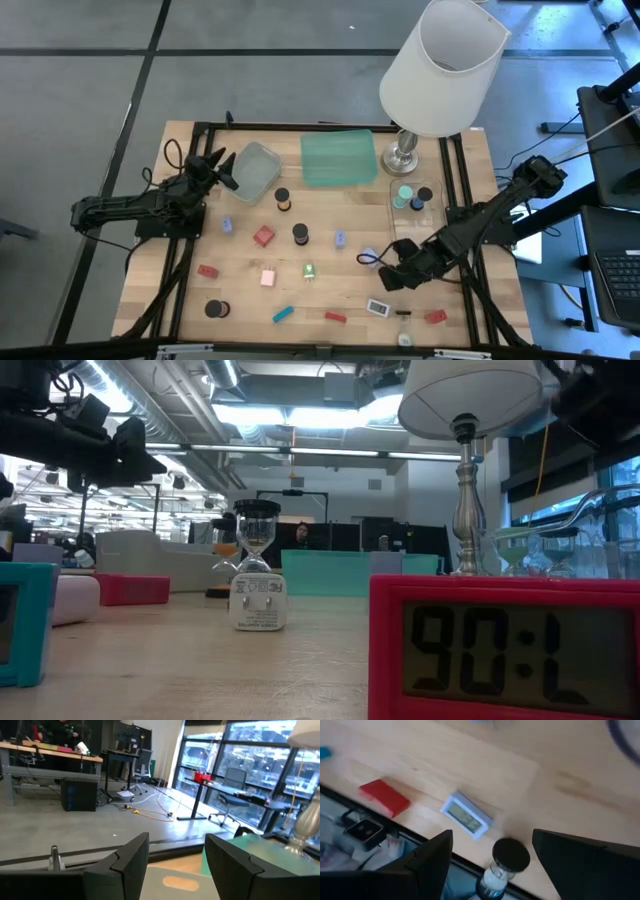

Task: Pick & Place Office items
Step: Put the white hourglass into the transparent bin

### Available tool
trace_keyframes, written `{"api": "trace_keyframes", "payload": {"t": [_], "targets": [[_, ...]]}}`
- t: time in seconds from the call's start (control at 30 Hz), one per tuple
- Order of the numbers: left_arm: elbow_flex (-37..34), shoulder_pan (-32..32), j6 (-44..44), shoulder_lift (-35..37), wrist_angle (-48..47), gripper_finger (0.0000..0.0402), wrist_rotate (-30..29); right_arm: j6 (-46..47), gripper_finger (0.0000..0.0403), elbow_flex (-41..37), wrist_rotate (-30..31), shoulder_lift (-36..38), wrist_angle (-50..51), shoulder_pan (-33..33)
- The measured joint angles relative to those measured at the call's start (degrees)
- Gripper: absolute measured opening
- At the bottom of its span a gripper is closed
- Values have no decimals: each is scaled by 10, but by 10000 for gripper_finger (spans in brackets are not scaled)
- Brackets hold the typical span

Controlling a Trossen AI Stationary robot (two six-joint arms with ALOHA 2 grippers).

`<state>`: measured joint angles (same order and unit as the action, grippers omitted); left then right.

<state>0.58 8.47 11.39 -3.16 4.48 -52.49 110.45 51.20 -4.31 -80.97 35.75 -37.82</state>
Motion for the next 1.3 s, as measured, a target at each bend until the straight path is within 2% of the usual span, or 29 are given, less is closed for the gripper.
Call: {"api": "trace_keyframes", "payload": {"t": [0.2,0.3,0.53,0.77,1.2,1.3], "targets": [[0,-1,7,0,-13,191,2,88,278,0,-107,-55,-21,-13],[0,-2,14,0,-13,190,12,102,278,7,-135,-79,-28,-16],[0,-2,38,0,-8,191,61,113,278,46,-133,-106,-29,-27],[0,-2,39,0,-5,190,103,154,278,83,-140,-165,-35,-57],[0,-2,44,0,-5,191,106,159,275,95,-131,-220,-25,-69],[0,-2,44,0,-5,191,104,146,263,95,-109,-225,-20,-70]]}}
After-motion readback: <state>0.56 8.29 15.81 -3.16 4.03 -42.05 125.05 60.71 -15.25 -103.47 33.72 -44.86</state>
